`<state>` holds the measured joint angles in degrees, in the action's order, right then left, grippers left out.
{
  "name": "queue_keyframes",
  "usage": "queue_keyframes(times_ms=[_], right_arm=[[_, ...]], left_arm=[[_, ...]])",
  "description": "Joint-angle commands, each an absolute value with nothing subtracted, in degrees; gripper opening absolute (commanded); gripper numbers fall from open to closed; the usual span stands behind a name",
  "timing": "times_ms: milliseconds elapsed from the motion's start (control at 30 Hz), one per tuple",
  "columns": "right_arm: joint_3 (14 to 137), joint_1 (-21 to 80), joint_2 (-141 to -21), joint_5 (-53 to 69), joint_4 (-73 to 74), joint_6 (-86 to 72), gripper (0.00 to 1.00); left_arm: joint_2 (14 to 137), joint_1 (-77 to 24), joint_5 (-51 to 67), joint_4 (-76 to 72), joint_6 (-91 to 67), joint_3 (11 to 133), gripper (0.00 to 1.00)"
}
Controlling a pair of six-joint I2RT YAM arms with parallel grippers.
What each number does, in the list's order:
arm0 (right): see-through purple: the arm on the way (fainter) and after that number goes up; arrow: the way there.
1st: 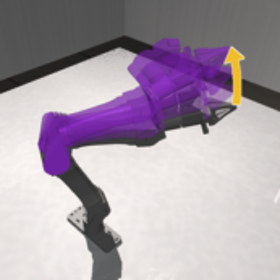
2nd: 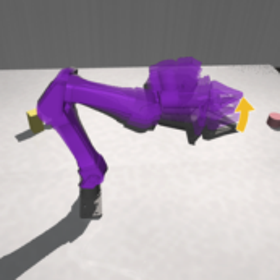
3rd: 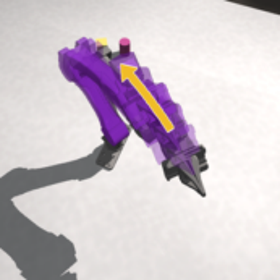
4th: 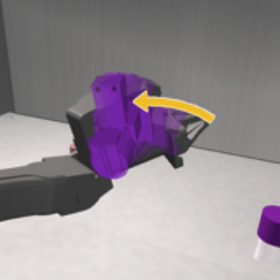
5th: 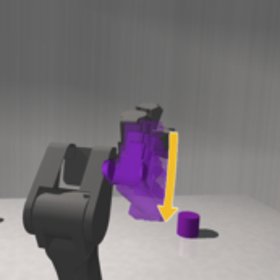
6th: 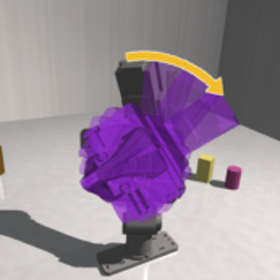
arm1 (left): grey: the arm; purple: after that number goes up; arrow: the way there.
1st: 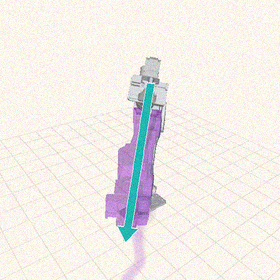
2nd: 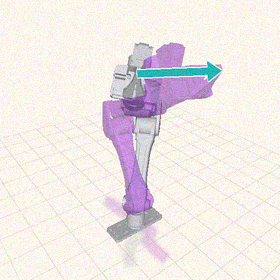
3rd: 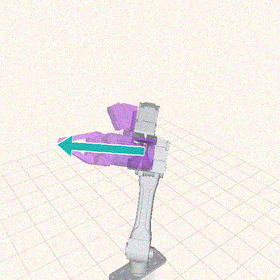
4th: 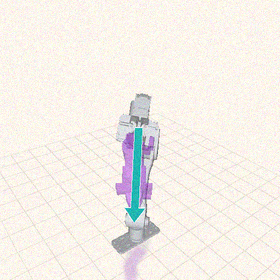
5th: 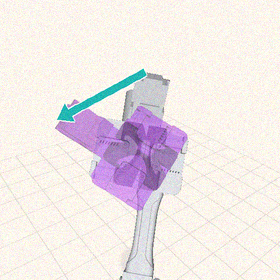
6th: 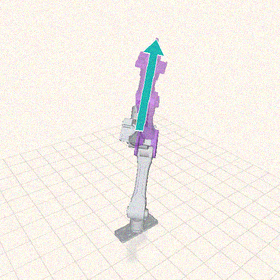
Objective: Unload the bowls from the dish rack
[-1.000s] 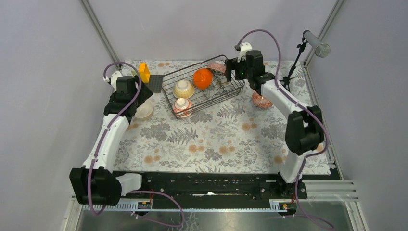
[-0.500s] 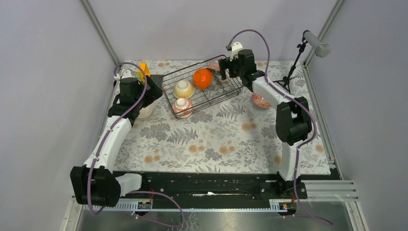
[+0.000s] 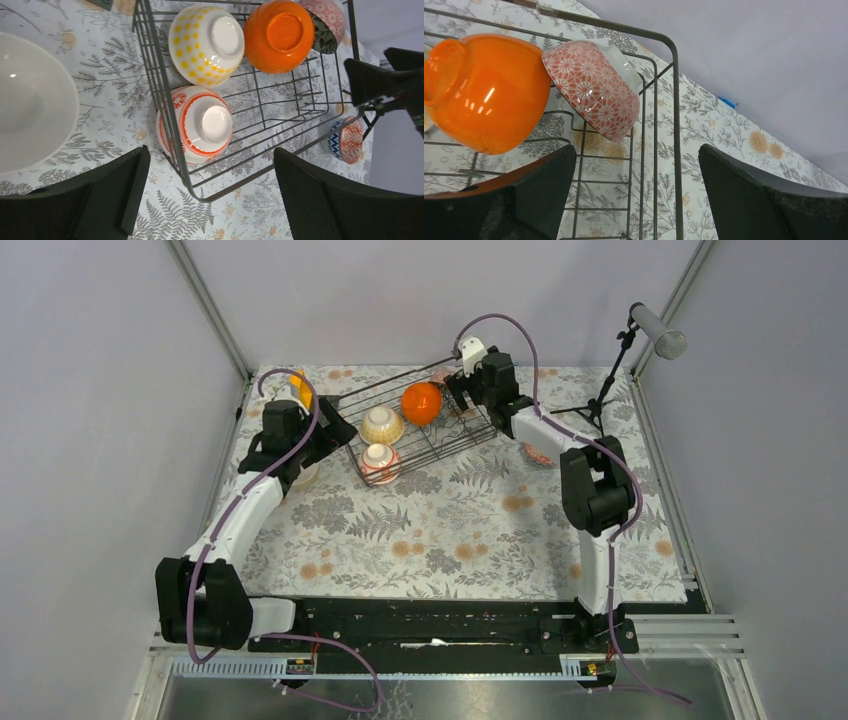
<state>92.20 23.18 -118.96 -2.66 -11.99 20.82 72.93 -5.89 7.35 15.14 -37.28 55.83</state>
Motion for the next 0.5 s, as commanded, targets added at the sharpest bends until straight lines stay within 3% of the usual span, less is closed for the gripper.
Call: queue_keyframes(times_ms=[0, 200, 467], right_arm=[[94.7, 24.1, -122.0, -4.7, -16.4, 27.5, 0.99], [95.8, 24.0, -124.2, -1.4, -16.3, 30.5, 0.95], [102.1, 24.4, -129.3, -7.4, -17.1, 30.7, 0.88]], left_arm=[[74.4, -6.5, 11.1, 9.6, -36.7, 58.5, 0.99], [75.1, -6.7, 12.5, 9.7, -35.2, 59.1, 0.99], [74.9, -6.7, 12.6, 11.1, -33.7, 58.6, 0.99]])
